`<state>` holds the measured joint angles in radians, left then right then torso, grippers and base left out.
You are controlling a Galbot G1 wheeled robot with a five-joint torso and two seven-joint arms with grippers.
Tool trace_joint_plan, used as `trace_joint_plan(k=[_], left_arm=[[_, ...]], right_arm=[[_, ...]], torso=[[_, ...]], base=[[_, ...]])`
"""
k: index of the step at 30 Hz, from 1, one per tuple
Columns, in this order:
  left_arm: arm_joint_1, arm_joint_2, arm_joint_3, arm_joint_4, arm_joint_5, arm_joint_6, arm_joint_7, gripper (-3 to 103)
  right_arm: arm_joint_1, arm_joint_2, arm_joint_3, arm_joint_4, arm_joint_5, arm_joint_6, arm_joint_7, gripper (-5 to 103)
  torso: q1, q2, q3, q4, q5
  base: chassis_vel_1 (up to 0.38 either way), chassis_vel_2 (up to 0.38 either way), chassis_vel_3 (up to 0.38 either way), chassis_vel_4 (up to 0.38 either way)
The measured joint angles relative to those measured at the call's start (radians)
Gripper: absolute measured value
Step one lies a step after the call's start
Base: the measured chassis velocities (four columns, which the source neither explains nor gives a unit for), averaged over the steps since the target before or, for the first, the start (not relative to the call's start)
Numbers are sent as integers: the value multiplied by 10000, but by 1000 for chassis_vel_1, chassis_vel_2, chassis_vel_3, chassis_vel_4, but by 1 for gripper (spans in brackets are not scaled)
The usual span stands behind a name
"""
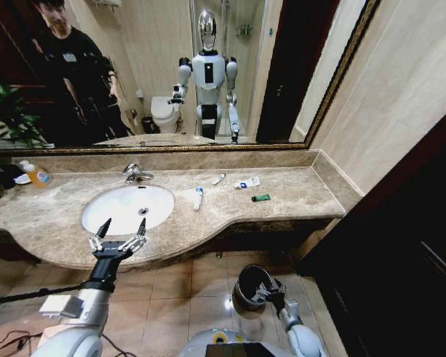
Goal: Pick up the trash from the sink and place it in the trash bin.
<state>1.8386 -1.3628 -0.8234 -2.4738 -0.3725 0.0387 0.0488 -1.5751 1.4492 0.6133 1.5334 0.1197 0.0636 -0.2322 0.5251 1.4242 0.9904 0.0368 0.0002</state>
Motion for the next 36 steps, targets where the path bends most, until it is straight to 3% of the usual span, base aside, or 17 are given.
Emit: trace_joint_plan(k=[1,4,11,14,15,18,20,23,31,36], left_arm=[[0,0,0,0,0,0,0,100],[0,0,1,0,0,0,1,100],[0,0,0,0,0,0,0,100],[0,0,0,0,0,0,0,100],[0,0,0,0,0,0,0,100],[0,0,0,-1,0,0,1,100],[0,0,0,0,0,0,1,100],[0,0,1,0,0,0,1,100],[0,0,1,0,0,0,1,100],[0,0,0,-1,1,0,1,100]], right_arm=[[0,0,0,0,0,0,0,100],[-1107,-495,31,1755,1174,-218,-111,100],[-1920,-749,208,4305,1777,-425,-151,100],[-1572,-777,301,6330,1609,-1575,-185,100],[-1572,-777,301,6330,1609,-1575,-185,100],[-447,-1145,276,7018,1545,-2913,-491,100],[-58,-1304,268,7032,1540,-3204,-690,100],[1331,-2050,212,6489,1598,-3859,-1704,100],[3300,-3600,-260,4772,1949,-3909,-2700,100],[4405,-4344,-537,3694,2581,-3905,-2850,100]], torso=[[0,0,0,0,0],[-1,0,0,-1,-1],[-1,0,0,-1,-2],[-1,1,0,-1,-2],[-1,1,0,-1,-2],[-1,0,0,0,-1],[-1,0,0,0,-2],[1,-1,1,0,1],[1,-3,2,0,1],[1,-3,2,0,-1]], base=[[0,0,0,0],[0,0,0,0],[0,0,0,0],[0,0,0,0],[0,0,0,0],[0,0,0,0],[0,0,0,0],[0,0,0,0],[0,0,0,0],[0,0,0,0]])
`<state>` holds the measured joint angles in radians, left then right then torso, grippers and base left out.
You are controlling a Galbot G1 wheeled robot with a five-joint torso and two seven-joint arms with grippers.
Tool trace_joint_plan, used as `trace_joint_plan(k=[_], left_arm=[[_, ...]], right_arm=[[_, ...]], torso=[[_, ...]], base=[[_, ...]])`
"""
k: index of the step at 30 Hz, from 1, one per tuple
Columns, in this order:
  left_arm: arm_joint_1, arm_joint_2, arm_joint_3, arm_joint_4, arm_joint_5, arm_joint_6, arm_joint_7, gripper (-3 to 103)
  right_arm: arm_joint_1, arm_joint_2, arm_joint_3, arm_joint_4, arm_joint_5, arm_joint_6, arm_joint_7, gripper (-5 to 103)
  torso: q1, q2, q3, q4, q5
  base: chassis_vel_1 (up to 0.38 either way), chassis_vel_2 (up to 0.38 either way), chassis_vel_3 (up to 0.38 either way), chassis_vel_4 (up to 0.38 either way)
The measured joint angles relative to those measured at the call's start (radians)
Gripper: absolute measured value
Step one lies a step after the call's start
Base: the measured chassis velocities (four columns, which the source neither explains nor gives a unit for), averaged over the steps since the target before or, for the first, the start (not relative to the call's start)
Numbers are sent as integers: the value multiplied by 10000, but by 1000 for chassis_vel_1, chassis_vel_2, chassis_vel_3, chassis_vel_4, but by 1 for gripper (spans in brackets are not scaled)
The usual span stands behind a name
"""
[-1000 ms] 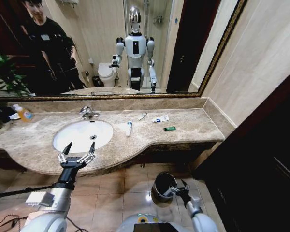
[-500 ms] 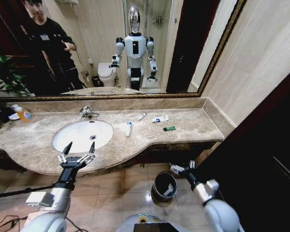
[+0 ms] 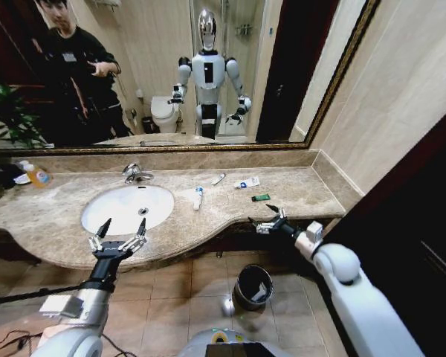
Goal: Pick up the trash from the sink and place it in the trash bin.
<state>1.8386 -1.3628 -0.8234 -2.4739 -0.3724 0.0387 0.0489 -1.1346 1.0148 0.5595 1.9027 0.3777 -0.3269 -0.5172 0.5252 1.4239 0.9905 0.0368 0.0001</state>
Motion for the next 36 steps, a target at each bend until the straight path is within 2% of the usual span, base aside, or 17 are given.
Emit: trace_joint_plan(k=[7,10,16,20,22,31,35,36], left_arm=[[0,0,0,0,0,0,1,100],[0,0,1,0,-1,0,0,100],[0,0,0,0,0,0,-1,100],[0,0,1,1,0,0,0,100],[0,0,0,0,0,0,0,100],[1,0,0,0,0,0,-1,100],[0,1,0,1,-1,0,0,100],[0,0,1,0,0,0,0,100]], right_arm=[[1048,-397,-251,-1522,303,69,-246,100],[1959,-562,-798,-2872,184,158,-186,100],[3081,-619,-1581,-3865,-11,211,-158,100],[4033,-605,-2200,-4814,-223,267,-358,100],[4552,-587,-2487,-5508,-415,389,-761,100],[4841,-474,-2754,-6151,-530,478,-1095,101],[4853,-343,-2875,-6184,-549,513,-944,96],[4880,-301,-2914,-6194,-548,513,-851,93]], torso=[[0,0,0,-1,1],[0,1,0,-2,2],[0,1,0,-1,-1],[-1,2,0,0,-2],[-1,2,-1,2,-3],[-2,3,-1,-1,-1],[-2,3,-1,-1,0],[-2,2,-1,-1,0]], base=[[0,0,0,0],[0,0,0,0],[0,0,0,0],[0,0,0,0],[0,0,0,0],[0,0,0,0],[0,0,0,0],[0,0,0,0]])
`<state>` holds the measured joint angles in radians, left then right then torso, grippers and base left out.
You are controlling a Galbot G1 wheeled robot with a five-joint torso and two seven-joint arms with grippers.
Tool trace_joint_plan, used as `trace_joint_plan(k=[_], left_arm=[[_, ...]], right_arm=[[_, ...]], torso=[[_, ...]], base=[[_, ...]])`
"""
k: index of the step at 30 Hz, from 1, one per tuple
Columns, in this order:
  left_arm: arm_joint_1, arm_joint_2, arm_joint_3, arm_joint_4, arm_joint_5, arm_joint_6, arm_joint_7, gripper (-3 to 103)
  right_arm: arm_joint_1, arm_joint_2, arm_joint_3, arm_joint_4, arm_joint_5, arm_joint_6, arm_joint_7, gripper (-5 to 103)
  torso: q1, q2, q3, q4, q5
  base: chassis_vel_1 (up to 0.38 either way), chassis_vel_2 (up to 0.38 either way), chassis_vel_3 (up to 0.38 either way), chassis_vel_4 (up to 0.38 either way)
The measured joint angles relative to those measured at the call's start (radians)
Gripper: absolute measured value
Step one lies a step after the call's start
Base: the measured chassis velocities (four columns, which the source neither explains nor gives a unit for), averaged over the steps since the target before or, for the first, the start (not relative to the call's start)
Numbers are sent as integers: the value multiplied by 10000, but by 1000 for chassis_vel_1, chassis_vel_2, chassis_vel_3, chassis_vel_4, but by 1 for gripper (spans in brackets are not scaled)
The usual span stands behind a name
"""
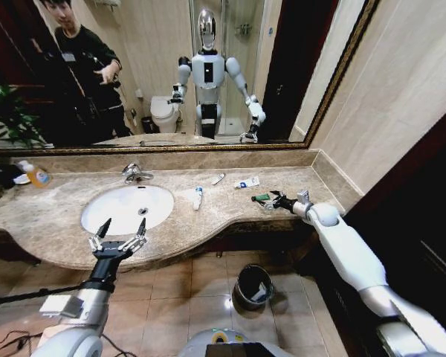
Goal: Pick up the trash from the sink and place it in the trash bin.
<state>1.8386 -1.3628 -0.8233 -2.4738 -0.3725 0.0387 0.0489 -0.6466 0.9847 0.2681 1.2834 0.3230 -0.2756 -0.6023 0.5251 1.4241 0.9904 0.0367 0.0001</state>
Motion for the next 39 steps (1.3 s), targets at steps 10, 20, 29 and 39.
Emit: trace_joint_plan(k=[10,20,29,39], left_arm=[[0,0,-1,0,0,0,0,100],[0,0,-1,0,0,0,0,100],[0,0,-1,0,0,0,0,100],[0,0,0,0,0,0,1,100]], right_arm=[[188,414,-158,-204,-133,-236,1211,65],[-69,471,-10,-39,-67,-257,1731,35],[-417,380,138,356,162,-290,2017,9],[-1379,141,542,1948,1025,-404,2712,8]], torso=[[0,1,-1,2,-2],[-1,2,-1,2,0],[0,2,-1,0,0],[1,0,1,1,0]], base=[[0,0,0,0],[0,0,0,0],[0,0,0,0],[0,0,0,0]])
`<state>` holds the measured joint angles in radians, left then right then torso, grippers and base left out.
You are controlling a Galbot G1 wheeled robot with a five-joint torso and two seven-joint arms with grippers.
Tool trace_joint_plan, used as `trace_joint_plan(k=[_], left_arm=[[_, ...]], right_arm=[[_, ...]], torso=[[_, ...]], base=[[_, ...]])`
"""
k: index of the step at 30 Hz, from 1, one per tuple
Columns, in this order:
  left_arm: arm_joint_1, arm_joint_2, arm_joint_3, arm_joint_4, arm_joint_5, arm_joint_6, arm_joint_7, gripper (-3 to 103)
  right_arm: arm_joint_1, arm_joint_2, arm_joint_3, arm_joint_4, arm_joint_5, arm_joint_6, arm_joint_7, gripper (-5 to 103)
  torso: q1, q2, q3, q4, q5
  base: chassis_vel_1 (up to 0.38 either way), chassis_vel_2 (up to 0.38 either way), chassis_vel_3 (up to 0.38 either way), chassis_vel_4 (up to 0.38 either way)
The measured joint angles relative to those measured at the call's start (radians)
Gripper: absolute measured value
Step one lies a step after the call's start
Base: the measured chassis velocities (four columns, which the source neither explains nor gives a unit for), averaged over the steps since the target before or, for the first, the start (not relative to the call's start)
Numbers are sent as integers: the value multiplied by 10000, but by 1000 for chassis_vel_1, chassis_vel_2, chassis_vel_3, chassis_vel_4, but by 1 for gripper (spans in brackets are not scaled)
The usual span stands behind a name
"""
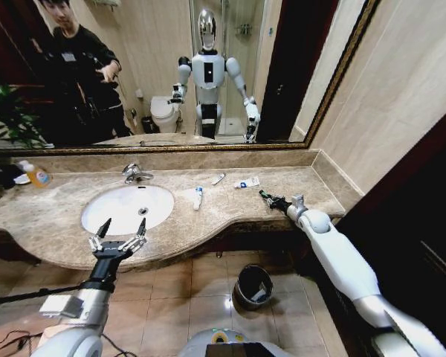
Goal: Pick up the trash from the sink and place it in the trash bin.
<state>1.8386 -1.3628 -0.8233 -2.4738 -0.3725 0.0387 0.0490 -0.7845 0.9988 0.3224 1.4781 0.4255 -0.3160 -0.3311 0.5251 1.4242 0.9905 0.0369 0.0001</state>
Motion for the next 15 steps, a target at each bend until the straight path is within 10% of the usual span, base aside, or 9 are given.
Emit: trace_joint_plan(k=[15], left_arm=[[0,-1,-1,0,0,0,-3,100]], right_arm=[[-3500,-64,1693,3986,967,291,617,8]], torso=[[-1,0,-2,0,-4]], base=[[0,0,0,0]])
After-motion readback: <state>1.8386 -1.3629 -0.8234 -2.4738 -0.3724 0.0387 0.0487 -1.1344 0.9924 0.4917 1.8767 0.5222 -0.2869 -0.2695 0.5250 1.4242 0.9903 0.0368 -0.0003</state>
